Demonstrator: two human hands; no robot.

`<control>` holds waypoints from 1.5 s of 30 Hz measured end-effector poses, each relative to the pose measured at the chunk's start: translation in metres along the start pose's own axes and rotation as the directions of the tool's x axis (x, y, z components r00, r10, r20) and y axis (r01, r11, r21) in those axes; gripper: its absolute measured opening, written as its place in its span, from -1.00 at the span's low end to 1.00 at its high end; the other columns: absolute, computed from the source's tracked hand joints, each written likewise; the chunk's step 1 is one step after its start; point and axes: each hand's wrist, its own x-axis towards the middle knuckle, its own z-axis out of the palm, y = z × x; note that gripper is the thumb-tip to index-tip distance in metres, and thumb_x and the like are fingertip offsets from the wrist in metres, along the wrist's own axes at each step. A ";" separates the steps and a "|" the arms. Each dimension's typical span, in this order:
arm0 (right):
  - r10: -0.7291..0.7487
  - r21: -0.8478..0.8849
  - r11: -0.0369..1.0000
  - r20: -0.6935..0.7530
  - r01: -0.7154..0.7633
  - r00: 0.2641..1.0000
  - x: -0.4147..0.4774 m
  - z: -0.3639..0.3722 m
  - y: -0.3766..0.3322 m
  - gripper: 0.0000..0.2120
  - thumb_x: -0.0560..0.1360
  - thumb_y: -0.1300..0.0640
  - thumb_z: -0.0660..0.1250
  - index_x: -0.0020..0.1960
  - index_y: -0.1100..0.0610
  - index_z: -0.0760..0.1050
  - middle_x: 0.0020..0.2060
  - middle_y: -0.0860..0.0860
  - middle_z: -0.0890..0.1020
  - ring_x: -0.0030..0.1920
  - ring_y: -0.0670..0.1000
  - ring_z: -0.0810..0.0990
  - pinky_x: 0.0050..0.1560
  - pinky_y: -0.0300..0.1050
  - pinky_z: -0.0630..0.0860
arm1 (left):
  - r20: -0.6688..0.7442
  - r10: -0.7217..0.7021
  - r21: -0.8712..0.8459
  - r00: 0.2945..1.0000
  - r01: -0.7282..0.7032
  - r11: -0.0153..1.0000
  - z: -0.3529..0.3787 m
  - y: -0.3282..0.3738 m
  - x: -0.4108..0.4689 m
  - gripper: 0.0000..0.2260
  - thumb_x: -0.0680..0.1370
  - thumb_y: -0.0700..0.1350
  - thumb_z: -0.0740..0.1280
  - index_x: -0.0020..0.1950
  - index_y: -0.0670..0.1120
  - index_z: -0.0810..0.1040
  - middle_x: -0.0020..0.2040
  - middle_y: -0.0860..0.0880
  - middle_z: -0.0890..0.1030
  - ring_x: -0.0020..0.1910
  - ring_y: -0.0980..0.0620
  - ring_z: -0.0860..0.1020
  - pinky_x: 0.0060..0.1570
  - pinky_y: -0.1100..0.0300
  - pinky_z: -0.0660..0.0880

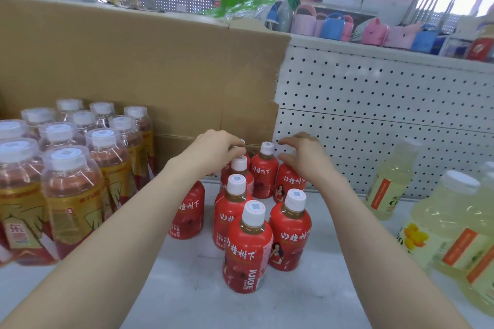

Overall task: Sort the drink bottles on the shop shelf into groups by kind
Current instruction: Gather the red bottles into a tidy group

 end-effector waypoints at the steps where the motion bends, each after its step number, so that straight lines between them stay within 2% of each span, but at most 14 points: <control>1: -0.027 0.016 0.999 -0.013 0.028 1.000 0.002 0.000 -0.005 -0.66 0.57 -0.03 0.36 0.34 -0.02 0.57 0.25 0.07 0.56 0.24 0.14 0.51 0.13 -0.01 0.45 | -0.022 -0.013 -0.007 1.000 0.013 1.000 0.000 -0.001 0.007 -0.69 0.65 0.01 0.22 0.37 0.02 0.55 0.30 -0.06 0.60 0.28 -0.12 0.51 0.21 0.10 0.43; 6: -0.027 0.094 0.995 0.103 0.018 0.994 0.015 0.003 -0.019 -0.68 0.59 -0.04 0.34 0.32 -0.02 0.55 0.16 0.02 0.66 0.16 0.08 0.59 0.13 -0.02 0.52 | 0.133 -0.076 0.040 0.988 0.071 0.997 0.009 -0.002 0.044 -0.60 0.67 -0.08 0.20 0.53 -0.03 0.34 0.47 -0.11 0.44 0.39 -0.13 0.43 0.31 0.09 0.40; 9: -0.016 0.065 0.998 0.105 0.009 0.994 0.019 0.006 -0.022 -0.76 0.59 -0.06 0.32 0.22 -0.04 0.56 0.06 0.02 0.67 0.08 0.09 0.61 0.01 -0.05 0.52 | 0.156 -0.093 0.068 0.983 0.083 0.994 0.009 -0.001 0.054 -0.63 0.64 -0.11 0.25 0.46 -0.01 0.44 0.42 -0.12 0.49 0.34 -0.15 0.46 0.26 0.09 0.43; 14: -0.088 0.082 0.994 0.157 0.075 0.984 0.010 -0.002 -0.024 -0.78 0.56 -0.01 0.38 0.18 0.01 0.59 -0.02 0.02 0.69 0.02 0.06 0.61 0.08 0.01 0.54 | 0.139 -0.037 0.078 0.990 0.027 0.997 0.007 -0.010 0.044 -0.70 0.63 -0.12 0.29 0.37 0.01 0.53 0.30 -0.13 0.56 0.22 -0.14 0.52 0.16 0.05 0.48; 20: -0.142 0.155 0.982 0.209 0.111 0.968 -0.004 -0.009 -0.019 -0.83 0.52 -0.04 0.44 0.11 -0.09 0.59 -0.05 -0.10 0.66 0.00 -0.03 0.60 -0.03 -0.13 0.49 | 0.136 0.046 0.012 0.990 -0.048 0.999 0.004 -0.016 0.024 -0.71 0.60 -0.12 0.34 0.32 0.05 0.57 0.25 -0.05 0.61 0.20 -0.04 0.53 0.17 0.07 0.47; 22: -0.132 0.220 0.972 0.212 0.084 0.968 -0.005 -0.014 -0.016 -0.85 0.52 -0.06 0.45 0.07 -0.12 0.59 -0.02 -0.12 0.67 0.00 -0.09 0.61 -0.07 -0.24 0.47 | 0.121 0.053 -0.009 0.991 -0.052 0.999 0.003 -0.015 0.018 -0.70 0.60 -0.13 0.34 0.34 0.05 0.57 0.27 -0.05 0.61 0.22 -0.04 0.54 0.20 0.07 0.47; 25: -0.048 0.255 0.967 0.130 0.014 0.990 -0.010 -0.016 -0.007 -0.75 0.61 -0.05 0.33 0.25 -0.03 0.59 0.14 -0.07 0.66 0.03 -0.10 0.56 0.00 -0.19 0.43 | 0.110 0.047 -0.036 0.993 -0.044 0.998 0.002 -0.016 0.011 -0.65 0.61 -0.12 0.31 0.40 0.07 0.51 0.33 -0.03 0.58 0.28 -0.03 0.53 0.26 0.04 0.47; 28: -0.009 0.139 0.990 0.147 -0.011 0.989 -0.017 -0.010 -0.001 -0.69 0.67 0.05 0.22 0.33 0.13 0.57 0.34 0.04 0.57 0.20 -0.01 0.51 0.13 -0.20 0.35 | 0.031 0.070 0.004 0.997 -0.070 0.998 -0.003 -0.012 -0.003 -0.67 0.62 -0.11 0.29 0.38 0.08 0.54 0.29 0.01 0.60 0.24 -0.03 0.54 0.21 0.08 0.48; 30: -0.005 0.171 0.985 0.082 -0.009 0.997 -0.031 -0.012 -0.006 -0.69 0.68 0.05 0.20 0.35 0.11 0.54 0.43 0.04 0.45 0.35 0.04 0.47 0.19 -0.24 0.28 | -0.062 0.106 -0.009 0.992 -0.107 0.994 -0.007 -0.008 -0.019 -0.76 0.61 -0.08 0.31 0.27 0.07 0.61 0.16 0.03 0.62 0.13 0.03 0.57 0.14 0.09 0.50; 33: 0.029 0.269 0.963 -0.040 -0.017 0.999 -0.070 -0.028 -0.021 -0.76 0.62 -0.12 0.25 0.05 0.00 0.60 0.14 -0.02 0.55 0.02 -0.10 0.55 -0.06 -0.25 0.38 | -0.054 0.143 -0.106 0.988 -0.149 0.983 -0.009 -0.003 -0.045 -0.80 0.59 0.01 0.34 0.18 0.09 0.65 0.08 0.10 0.65 0.02 0.13 0.59 0.11 0.09 0.55; 35: 0.028 0.250 0.968 0.020 -0.032 0.999 -0.102 -0.037 -0.029 -0.71 0.52 -0.26 0.32 -0.09 -0.04 0.57 -0.05 -0.07 0.54 -0.16 -0.16 0.50 -0.20 -0.21 0.36 | 0.004 0.149 -0.110 0.989 -0.147 0.983 -0.004 -0.002 -0.055 -0.76 0.56 0.07 0.36 0.22 0.14 0.63 0.09 0.09 0.67 0.04 0.10 0.60 0.11 0.06 0.55; 37: -0.013 0.192 0.981 0.078 -0.002 0.997 -0.126 -0.036 -0.032 -0.75 0.45 -0.22 0.44 -0.08 -0.06 0.55 -0.14 -0.10 0.56 -0.22 -0.16 0.49 -0.23 -0.14 0.38 | 0.019 0.137 -0.110 0.990 -0.134 0.985 0.002 -0.001 -0.057 -0.72 0.55 0.05 0.37 0.26 0.18 0.59 0.08 0.05 0.67 0.04 0.04 0.59 0.09 0.06 0.53; 41: -0.035 0.195 0.979 -0.093 0.053 0.995 -0.134 -0.017 -0.026 -0.80 0.43 -0.01 0.53 -0.01 -0.04 0.57 -0.17 -0.15 0.60 -0.18 -0.20 0.51 -0.20 -0.15 0.36 | 0.006 0.114 -0.042 0.994 -0.113 0.993 0.000 0.004 -0.057 -0.75 0.55 -0.03 0.38 0.23 0.11 0.61 0.01 -0.01 0.65 0.03 -0.05 0.56 0.03 0.09 0.49; 45: -0.056 0.237 0.968 -0.120 0.084 0.991 -0.121 -0.005 -0.027 -0.74 0.46 0.04 0.51 0.12 -0.05 0.61 -0.10 -0.20 0.60 -0.17 -0.21 0.49 -0.13 -0.20 0.37 | 0.026 0.108 0.026 0.994 -0.108 0.994 -0.009 0.001 -0.063 -0.74 0.52 0.02 0.42 0.20 0.10 0.63 -0.06 0.03 0.64 0.02 -0.03 0.57 0.00 0.10 0.48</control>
